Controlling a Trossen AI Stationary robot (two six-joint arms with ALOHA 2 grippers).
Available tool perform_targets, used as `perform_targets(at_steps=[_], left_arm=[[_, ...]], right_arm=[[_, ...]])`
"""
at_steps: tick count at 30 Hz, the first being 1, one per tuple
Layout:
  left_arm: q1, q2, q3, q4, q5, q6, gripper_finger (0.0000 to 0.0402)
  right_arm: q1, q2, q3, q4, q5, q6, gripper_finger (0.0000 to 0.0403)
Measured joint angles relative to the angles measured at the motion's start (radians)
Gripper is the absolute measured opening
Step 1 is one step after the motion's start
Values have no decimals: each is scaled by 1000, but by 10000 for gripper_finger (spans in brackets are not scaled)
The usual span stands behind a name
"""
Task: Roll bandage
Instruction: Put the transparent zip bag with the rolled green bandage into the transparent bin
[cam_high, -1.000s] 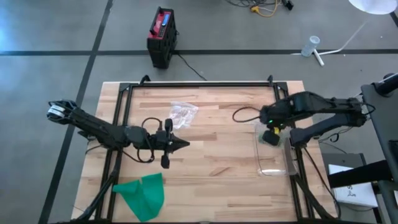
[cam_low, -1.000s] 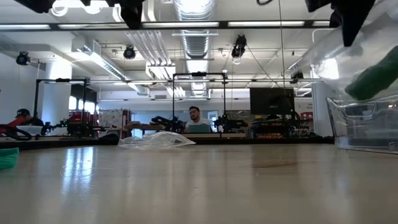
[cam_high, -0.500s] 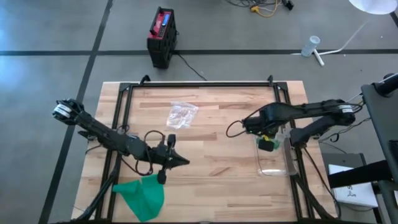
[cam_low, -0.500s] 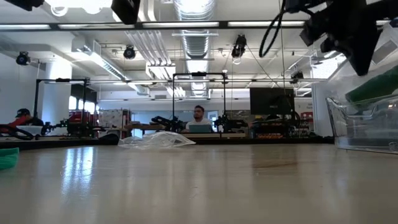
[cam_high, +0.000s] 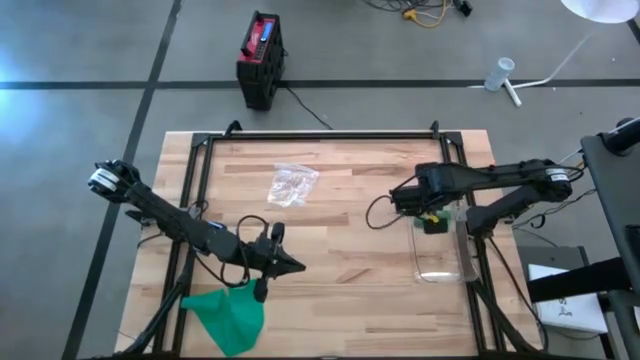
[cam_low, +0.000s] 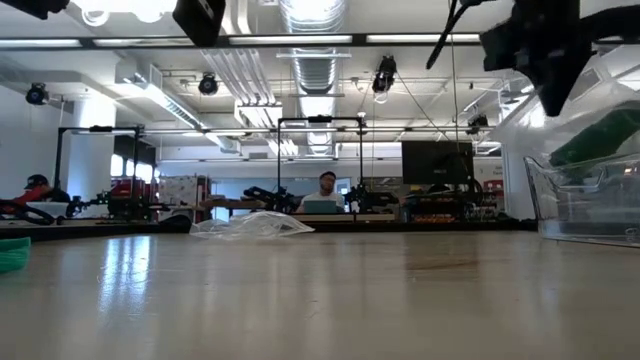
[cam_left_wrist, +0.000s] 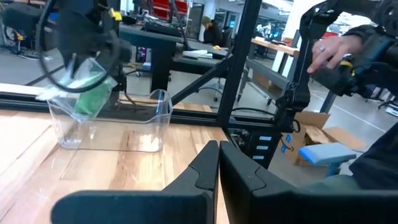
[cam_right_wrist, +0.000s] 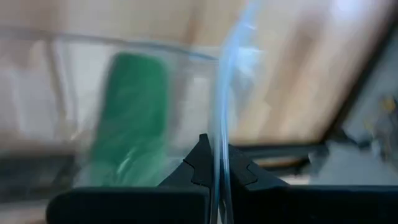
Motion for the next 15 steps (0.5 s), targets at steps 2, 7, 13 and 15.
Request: perform_targets(at_steps=[2, 7, 13, 15], left_arm=[[-1, 0, 0, 0, 0, 0, 5], [-2, -2, 0, 2, 0, 0, 5], [-2, -2, 0, 2, 0, 2, 3], [-2, -2, 0, 2, 0, 3, 5]], right_arm=[[0, -13, -7, 2, -57, -112, 0], [0, -38, -12, 1, -29, -282, 0], [0, -45, 19, 2, 14, -263, 0], [0, -48, 22, -1, -13, -235, 0]])
